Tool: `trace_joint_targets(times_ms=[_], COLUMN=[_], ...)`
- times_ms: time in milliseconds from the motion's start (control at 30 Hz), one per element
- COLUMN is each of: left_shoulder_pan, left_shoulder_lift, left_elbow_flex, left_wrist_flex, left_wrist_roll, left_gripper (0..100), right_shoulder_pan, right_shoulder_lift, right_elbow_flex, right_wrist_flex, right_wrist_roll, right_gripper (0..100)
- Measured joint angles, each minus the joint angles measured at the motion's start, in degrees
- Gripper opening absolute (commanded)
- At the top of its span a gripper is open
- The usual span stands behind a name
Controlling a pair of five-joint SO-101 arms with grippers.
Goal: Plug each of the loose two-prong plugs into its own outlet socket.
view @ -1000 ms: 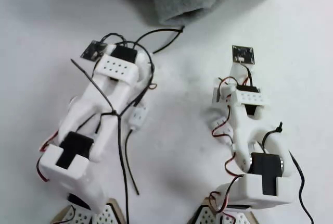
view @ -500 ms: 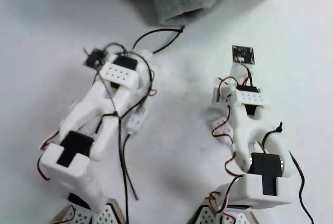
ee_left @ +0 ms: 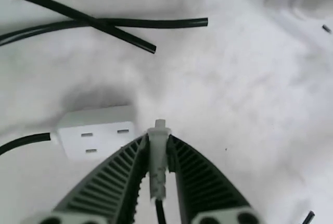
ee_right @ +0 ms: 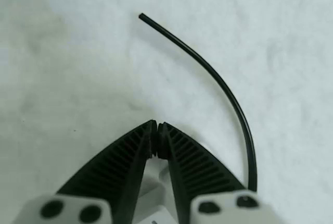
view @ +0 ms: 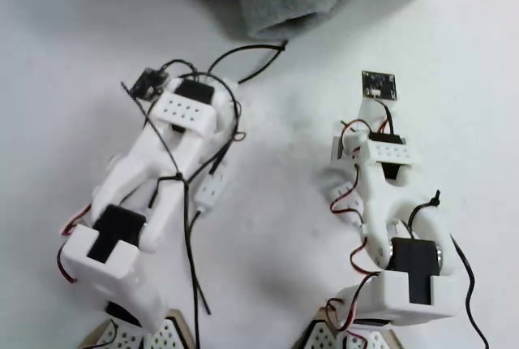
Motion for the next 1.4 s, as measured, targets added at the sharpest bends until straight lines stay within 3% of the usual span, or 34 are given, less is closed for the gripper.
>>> trace_joint_targets(times_ms=[267,367,600,967,1200,1400], left_shoulder_pan=[0.18,0.35,0.53,0.70,3.16,3.25], left_shoulder_lift=[0.00,0.00,-0.18,-0.26,-0.26,1.85], left_elbow_flex=[-6.15,-4.66,2.29,2.73,2.73,7.03], left_wrist_flex=[12.84,12.40,2.99,3.43,6.51,1.05], left_wrist_roll=[0.00,0.00,0.00,-0.35,-7.82,-8.97], left_gripper=[2,2,2,2,2,2], right_shoulder_pan=[0.00,0.00,0.00,0.00,0.00,0.00], right_shoulder_lift=[0.00,0.00,0.00,0.00,0.00,0.00], right_elbow_flex=[0.00,0.00,0.00,0.00,0.00,0.00], right_wrist_flex=[0.00,0.00,0.00,0.00,0.00,0.00], right_wrist_roll=[0.00,0.00,0.00,0.00,0.00,0.00], right_gripper=[1.9,1.9,1.9,1.9,1.9,1.9])
